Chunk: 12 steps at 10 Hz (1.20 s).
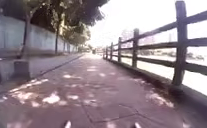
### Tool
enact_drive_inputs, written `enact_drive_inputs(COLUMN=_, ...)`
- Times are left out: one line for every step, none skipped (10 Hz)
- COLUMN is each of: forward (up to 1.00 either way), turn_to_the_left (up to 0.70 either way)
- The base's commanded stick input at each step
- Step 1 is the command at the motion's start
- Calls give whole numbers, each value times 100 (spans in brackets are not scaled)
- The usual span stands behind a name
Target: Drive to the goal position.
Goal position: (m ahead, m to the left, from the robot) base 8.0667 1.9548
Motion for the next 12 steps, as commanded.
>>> enact_drive_inputs(forward=70, turn_to_the_left=0)
enact_drive_inputs(forward=70, turn_to_the_left=0)
enact_drive_inputs(forward=70, turn_to_the_left=0)
enact_drive_inputs(forward=70, turn_to_the_left=0)
enact_drive_inputs(forward=70, turn_to_the_left=0)
enact_drive_inputs(forward=70, turn_to_the_left=0)
enact_drive_inputs(forward=70, turn_to_the_left=0)
enact_drive_inputs(forward=70, turn_to_the_left=0)
enact_drive_inputs(forward=70, turn_to_the_left=0)
enact_drive_inputs(forward=70, turn_to_the_left=0)
enact_drive_inputs(forward=70, turn_to_the_left=0)
enact_drive_inputs(forward=70, turn_to_the_left=0)
